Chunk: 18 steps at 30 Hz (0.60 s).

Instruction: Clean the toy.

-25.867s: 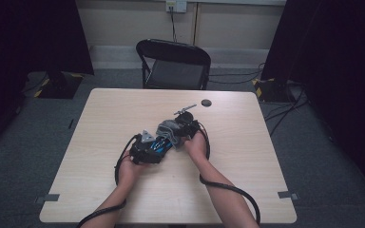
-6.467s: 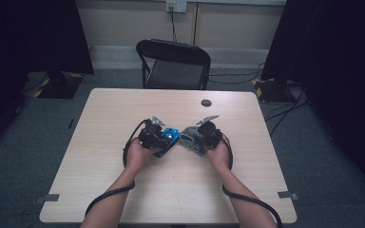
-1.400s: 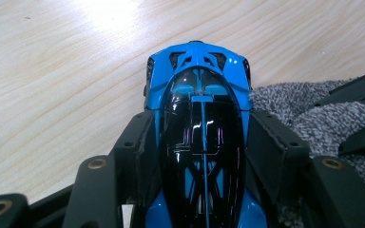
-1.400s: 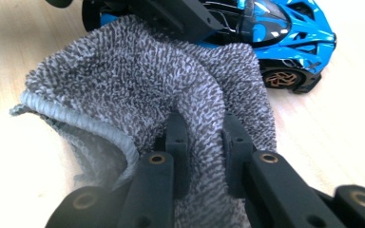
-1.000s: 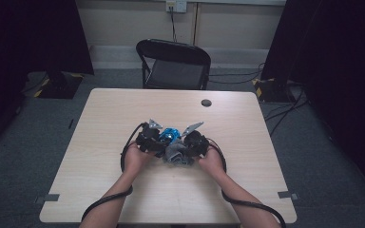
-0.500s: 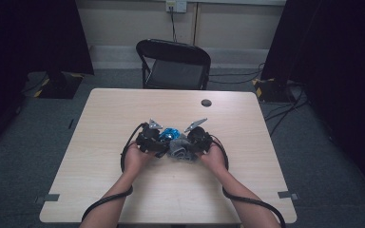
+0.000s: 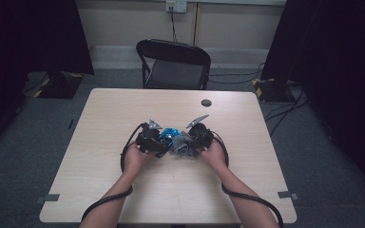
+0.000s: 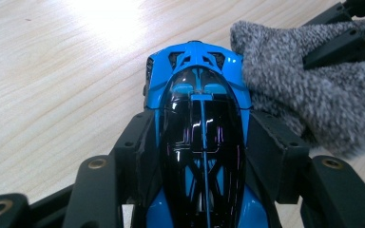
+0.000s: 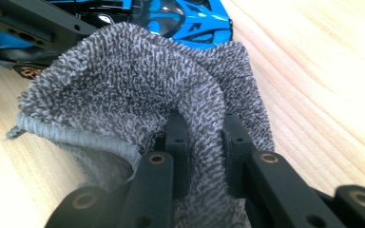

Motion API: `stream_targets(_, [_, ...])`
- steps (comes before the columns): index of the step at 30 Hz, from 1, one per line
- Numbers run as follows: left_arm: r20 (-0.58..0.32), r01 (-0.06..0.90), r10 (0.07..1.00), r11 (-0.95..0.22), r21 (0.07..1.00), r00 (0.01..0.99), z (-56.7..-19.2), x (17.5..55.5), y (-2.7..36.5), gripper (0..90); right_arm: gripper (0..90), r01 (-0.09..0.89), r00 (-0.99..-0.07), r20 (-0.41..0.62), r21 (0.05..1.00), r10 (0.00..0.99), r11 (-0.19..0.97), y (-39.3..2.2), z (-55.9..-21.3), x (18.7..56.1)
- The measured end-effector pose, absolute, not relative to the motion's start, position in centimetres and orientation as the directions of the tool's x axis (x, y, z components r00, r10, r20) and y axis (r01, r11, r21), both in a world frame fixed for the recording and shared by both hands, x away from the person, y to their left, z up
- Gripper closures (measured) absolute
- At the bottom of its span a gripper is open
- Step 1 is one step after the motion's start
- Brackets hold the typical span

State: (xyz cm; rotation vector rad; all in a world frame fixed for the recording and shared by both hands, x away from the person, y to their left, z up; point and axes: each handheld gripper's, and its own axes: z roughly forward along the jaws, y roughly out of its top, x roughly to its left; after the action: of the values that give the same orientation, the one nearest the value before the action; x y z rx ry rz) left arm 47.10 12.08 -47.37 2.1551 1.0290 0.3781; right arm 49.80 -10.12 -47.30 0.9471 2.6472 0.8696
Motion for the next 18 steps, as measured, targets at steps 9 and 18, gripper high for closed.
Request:
stream_targets(9, [-0.037,0.560,0.767,-0.433,0.707,0.640,-47.4,47.1,12.1,44.4,77.6,0.534,-0.754,0.015,0.596,0.656,0.600,-10.6,-47.4,50.4])
stream_targets(18, [-0.043,0.563,0.769,-0.428,0.707,0.638,-47.4,47.1,12.1,44.4,77.4,0.557,-0.726,0.020,0.603,0.687,0.571,-11.2,-47.4,51.1])
